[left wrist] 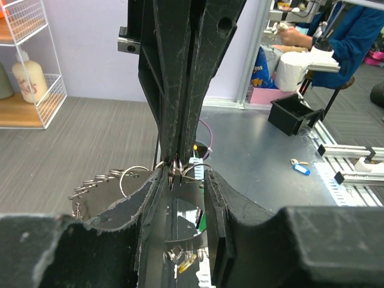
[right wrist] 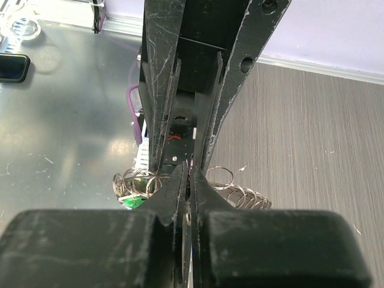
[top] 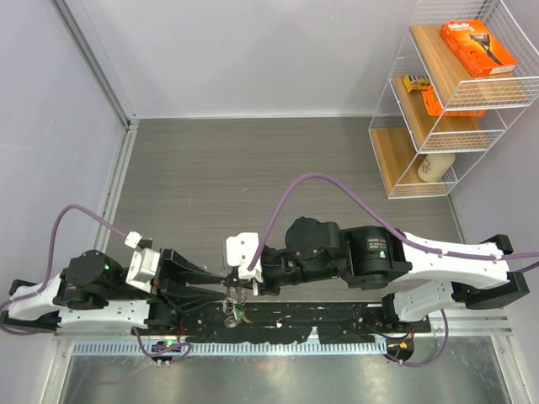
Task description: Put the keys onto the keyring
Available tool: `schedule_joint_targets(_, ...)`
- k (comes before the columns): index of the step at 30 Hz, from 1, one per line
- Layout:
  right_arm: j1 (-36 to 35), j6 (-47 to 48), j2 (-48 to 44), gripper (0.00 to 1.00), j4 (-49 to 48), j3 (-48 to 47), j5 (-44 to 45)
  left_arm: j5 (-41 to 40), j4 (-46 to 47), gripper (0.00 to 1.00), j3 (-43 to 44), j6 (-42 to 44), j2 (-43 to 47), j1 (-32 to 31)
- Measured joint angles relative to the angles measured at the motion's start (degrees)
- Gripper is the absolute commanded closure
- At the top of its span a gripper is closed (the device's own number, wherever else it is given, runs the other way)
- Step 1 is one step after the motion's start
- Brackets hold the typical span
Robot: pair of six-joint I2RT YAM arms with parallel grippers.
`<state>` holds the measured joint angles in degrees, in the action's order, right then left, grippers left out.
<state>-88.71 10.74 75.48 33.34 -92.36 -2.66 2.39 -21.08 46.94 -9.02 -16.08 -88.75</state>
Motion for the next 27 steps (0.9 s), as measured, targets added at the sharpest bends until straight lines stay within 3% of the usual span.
schedule_joint_targets(12,0.1,-0.2,1.0,0.94,5.2,-2.0,0.9,-1.4,-7.6,0.68,6.3,0.2,-6.9,0.0)
schedule_joint_targets(15,0.1,-0.2,1.4,0.95,6.1,-2.4,0.9,-1.7,-9.4,0.77,7.4,0.3,-8.0,0.0)
schedule_joint_targets(19,0.0,-0.2,1.8,0.95,7.2,-3.0,0.7,-2.3,-11.3,0.99,8.5,0.8,-9.2,0.0)
schedule_joint_targets(27,0.0,-0.2,2.2,0.95,8.8,-3.7,0.7,-2.4,-12.6,1.00,9.4,1.6,-10.4,0.0)
